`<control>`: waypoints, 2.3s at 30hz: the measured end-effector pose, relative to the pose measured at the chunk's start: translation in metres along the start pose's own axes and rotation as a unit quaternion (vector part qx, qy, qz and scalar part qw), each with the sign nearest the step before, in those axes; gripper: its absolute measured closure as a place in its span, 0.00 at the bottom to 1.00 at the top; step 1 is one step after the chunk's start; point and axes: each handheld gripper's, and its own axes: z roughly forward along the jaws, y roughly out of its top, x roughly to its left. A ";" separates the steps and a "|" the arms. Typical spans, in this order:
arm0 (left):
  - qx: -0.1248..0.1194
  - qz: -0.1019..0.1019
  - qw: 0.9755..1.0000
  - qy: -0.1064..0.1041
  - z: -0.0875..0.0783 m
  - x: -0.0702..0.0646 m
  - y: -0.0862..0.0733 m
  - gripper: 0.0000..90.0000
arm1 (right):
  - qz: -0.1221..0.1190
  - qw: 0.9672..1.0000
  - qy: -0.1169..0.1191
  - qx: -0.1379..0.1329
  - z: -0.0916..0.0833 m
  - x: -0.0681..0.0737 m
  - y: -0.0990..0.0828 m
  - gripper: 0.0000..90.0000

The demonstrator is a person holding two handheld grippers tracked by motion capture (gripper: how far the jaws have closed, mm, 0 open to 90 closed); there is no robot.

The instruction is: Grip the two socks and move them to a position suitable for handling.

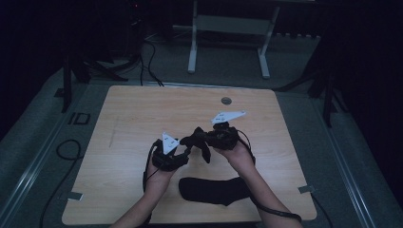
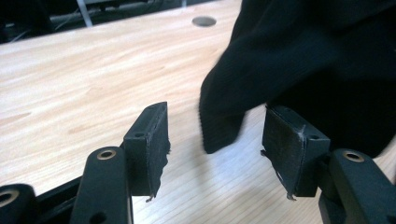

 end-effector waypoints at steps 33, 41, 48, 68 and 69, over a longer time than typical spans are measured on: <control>-0.066 0.064 0.996 0.006 -0.018 0.008 0.026 0.98 | -0.007 1.000 0.012 -0.005 -0.022 0.005 -0.009 0.66; -0.141 0.119 0.981 -0.066 -0.031 -0.008 0.029 0.98 | -0.040 0.999 0.010 0.020 -0.019 0.008 0.001 0.55; -0.130 0.122 0.982 -0.069 -0.028 -0.009 0.027 0.97 | -0.049 0.999 0.008 0.001 -0.019 0.010 -0.003 0.96; -0.046 0.064 0.990 -0.115 -0.009 0.006 -0.005 0.53 | -0.031 0.998 0.007 -0.049 -0.038 0.003 0.008 0.97; -0.043 0.073 0.989 -0.117 -0.006 0.004 -0.008 0.51 | -0.032 0.998 0.010 -0.053 -0.038 0.004 0.009 0.97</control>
